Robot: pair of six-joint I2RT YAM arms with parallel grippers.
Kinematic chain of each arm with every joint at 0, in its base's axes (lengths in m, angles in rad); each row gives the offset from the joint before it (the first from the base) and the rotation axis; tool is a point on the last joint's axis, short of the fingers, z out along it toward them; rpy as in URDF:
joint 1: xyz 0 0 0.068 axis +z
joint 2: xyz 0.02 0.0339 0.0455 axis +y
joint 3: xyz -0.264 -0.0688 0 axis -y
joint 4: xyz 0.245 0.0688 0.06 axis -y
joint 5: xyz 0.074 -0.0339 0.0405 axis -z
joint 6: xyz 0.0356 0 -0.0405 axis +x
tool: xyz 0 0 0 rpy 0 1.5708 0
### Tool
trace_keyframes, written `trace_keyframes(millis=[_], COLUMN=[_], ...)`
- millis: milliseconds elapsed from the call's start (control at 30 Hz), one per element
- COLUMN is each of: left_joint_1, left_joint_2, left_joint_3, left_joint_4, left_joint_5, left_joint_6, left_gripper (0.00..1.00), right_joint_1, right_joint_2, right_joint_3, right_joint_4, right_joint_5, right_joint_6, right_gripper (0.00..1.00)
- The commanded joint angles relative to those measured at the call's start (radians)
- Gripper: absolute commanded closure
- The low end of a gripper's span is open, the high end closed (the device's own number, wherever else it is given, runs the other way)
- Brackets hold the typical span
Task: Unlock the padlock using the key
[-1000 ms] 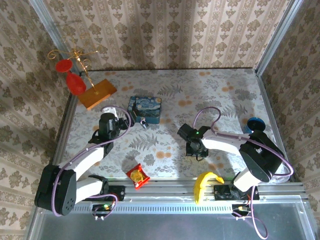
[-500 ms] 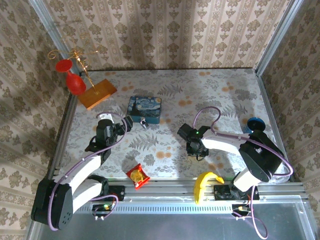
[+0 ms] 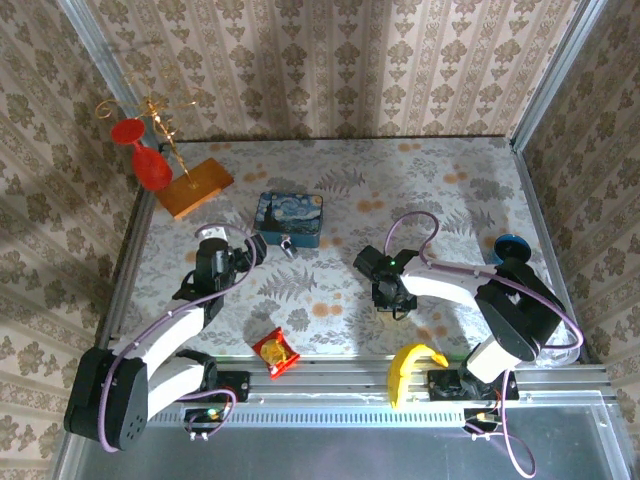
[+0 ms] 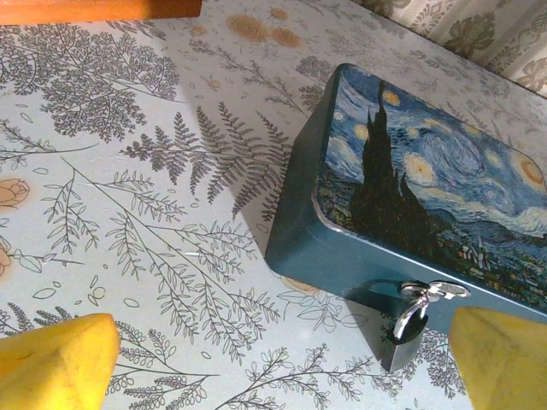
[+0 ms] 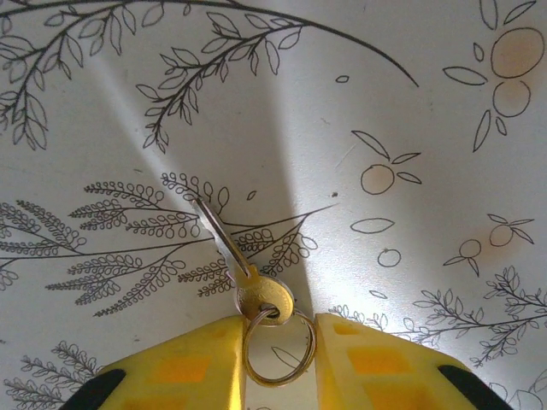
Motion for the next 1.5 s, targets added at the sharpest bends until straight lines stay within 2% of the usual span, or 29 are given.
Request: trace_keyframes(millis=[0, 500, 667, 867, 967, 1233, 1467], left_joint_1=[-0.002, -0.003, -0.002, -0.003, -0.002, 0.015, 0.040], left_joint_2=[0.008, 0.013, 0.011, 0.008, 0.003, 0.006, 0.042], left_joint_3=[0.019, 0.029, 0.031, 0.053, 0.087, 0.178, 0.223], left_joint_4=[0.023, 0.024, 0.023, -0.007, -0.057, -0.169, -0.176], left_joint_5=[0.010, 0.013, 0.015, 0.018, 0.027, 0.140, 0.295], left_joint_6=[-0.010, -0.005, -0.007, -0.026, -0.063, -0.161, -0.251], left_gripper=[0.00, 0.00, 0.00, 0.00, 0.00, 0.00, 0.00], right_joint_1=[-0.005, -0.005, -0.004, -0.003, 0.009, 0.030, 0.033], right_joint_2=[0.013, 0.043, 0.045, 0.027, 0.003, -0.077, -0.148], right_joint_3=[0.032, 0.068, 0.074, 0.098, 0.118, 0.206, 0.301], right_joint_4=[-0.056, -0.072, -0.079, -0.112, -0.123, -0.123, -0.054], right_joint_5=[0.033, 0.035, 0.036, 0.067, 0.088, 0.096, 0.022], right_joint_6=[-0.007, -0.030, -0.032, -0.049, -0.089, -0.246, -0.398], right_gripper=[0.78, 0.78, 0.84, 0.98, 1.00, 1.00, 1.00])
